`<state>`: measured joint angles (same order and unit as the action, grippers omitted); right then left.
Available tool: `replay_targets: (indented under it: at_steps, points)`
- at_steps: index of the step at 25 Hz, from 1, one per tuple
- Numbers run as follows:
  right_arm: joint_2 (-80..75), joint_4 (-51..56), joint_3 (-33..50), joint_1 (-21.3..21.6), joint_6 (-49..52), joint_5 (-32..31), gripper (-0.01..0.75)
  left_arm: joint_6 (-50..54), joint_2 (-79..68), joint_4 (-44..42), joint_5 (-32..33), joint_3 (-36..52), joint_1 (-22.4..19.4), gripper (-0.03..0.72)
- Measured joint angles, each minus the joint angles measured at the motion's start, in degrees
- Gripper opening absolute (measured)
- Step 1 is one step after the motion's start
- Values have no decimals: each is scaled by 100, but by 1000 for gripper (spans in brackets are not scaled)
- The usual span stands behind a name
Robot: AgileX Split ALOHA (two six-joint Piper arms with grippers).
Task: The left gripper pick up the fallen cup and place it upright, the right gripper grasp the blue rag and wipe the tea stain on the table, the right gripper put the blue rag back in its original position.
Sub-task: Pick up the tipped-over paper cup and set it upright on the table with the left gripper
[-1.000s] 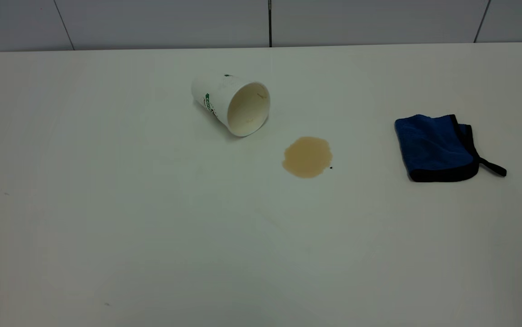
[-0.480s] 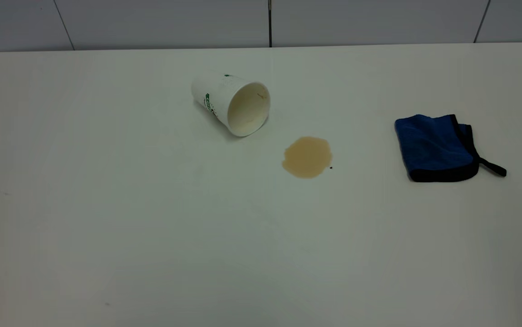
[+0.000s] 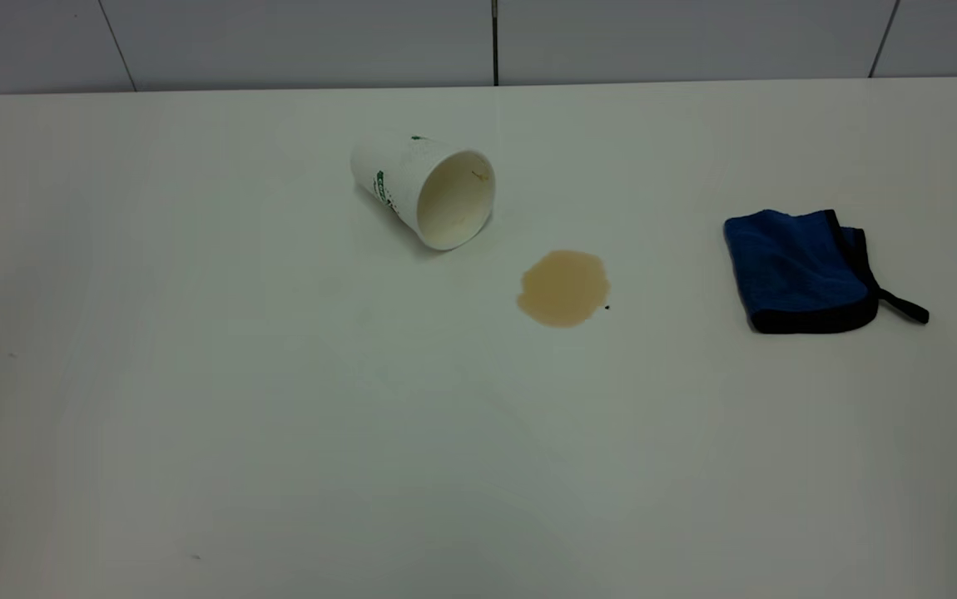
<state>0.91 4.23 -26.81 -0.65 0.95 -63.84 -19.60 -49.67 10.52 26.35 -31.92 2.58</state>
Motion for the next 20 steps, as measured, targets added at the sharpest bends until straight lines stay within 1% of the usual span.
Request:
replay_targets:
  at_steps: [2, 5, 10, 12, 15, 18, 20]
  points:
    - [0, 0, 0, 0, 0, 0, 526, -283, -718, 106, -374, -263, 97, 583]
    - [0, 0, 0, 0, 0, 0, 526, -435, -1817, 129, -672, -779, 496, 583]
    - [0, 0, 0, 0, 0, 0, 526, -458, -3786, 159, -1115, -1811, 1467, 583]
    - [0, 0, 0, 0, 0, 0, 526, -442, -4615, 165, -1169, -2390, 1830, 583]
    - [0, 0, 0, 0, 0, 0, 526, -430, -5716, 172, -1175, -3313, 2264, 583]
    - [0, 0, 0, 0, 0, 0, 526, -416, -6681, 124, -1058, -4270, 2617, 583]
    - [0, 0, 0, 0, 0, 0, 526, -348, -7220, -42, -861, -4913, 2813, 583]
